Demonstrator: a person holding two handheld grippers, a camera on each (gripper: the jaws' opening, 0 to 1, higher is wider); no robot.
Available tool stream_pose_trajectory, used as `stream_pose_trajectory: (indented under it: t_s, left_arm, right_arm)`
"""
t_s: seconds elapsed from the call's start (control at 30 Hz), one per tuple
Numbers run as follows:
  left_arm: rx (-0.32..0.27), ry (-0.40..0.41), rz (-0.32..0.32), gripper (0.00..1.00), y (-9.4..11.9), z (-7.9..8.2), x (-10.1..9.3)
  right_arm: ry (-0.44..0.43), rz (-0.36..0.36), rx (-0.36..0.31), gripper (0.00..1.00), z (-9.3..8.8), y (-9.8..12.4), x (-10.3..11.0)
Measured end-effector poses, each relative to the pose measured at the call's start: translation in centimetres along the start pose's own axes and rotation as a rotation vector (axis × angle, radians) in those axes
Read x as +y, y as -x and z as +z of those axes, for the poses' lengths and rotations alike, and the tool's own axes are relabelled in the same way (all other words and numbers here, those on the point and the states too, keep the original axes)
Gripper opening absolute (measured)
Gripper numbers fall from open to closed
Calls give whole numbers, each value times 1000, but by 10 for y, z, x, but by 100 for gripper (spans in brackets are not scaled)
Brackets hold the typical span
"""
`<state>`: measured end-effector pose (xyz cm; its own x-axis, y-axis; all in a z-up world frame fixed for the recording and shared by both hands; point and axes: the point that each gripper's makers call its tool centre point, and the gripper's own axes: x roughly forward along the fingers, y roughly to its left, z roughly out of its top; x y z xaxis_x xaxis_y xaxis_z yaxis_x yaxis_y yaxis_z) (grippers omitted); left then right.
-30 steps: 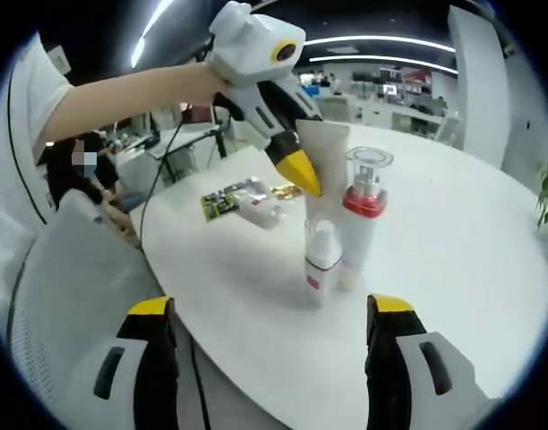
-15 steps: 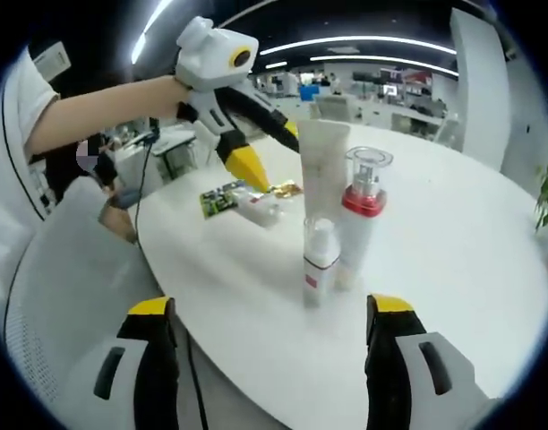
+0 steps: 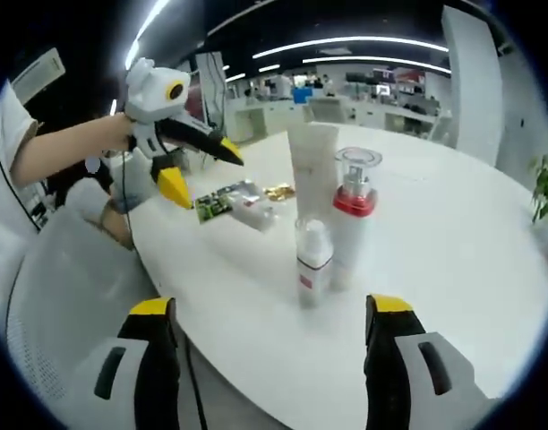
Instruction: Arrange the skincare products in the storage area until every visible bottle or jar stands upright without overlapping.
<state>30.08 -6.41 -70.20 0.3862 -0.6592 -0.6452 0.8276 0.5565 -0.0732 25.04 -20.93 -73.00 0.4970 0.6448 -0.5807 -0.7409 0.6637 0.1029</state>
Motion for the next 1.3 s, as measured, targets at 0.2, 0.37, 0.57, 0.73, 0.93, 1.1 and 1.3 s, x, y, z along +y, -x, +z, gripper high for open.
stream_pose_trajectory:
  t_s: [0.2, 0.37, 0.57, 0.73, 0.93, 1.1, 1.3]
  left_arm:
    - [-41, 119, 57, 87, 15, -19, -7]
    - [-55, 189, 95, 93, 29, -40, -15]
    - [-94, 299, 136, 97, 46, -64, -27]
    - [-68, 350, 137, 99, 52, -89, -41]
    - [-46, 365, 177, 99, 53, -100, -37]
    - [-54, 325, 194, 99, 48, -97, -31]
    - [-40, 284, 197, 98, 49, -96, -35]
  right_arm:
    - [-8, -17, -1, 84, -2, 1, -5]
    - [16, -20, 22, 84, -4, 0, -3]
    - [23, -19, 34, 84, -7, -1, -4]
    - [40, -34, 56, 84, -10, -1, -6]
    - [38, -24, 73, 84, -14, -3, -3]
    - [47, -22, 96, 84, -18, -4, -4]
    - [53, -17, 117, 84, -21, -4, -3]
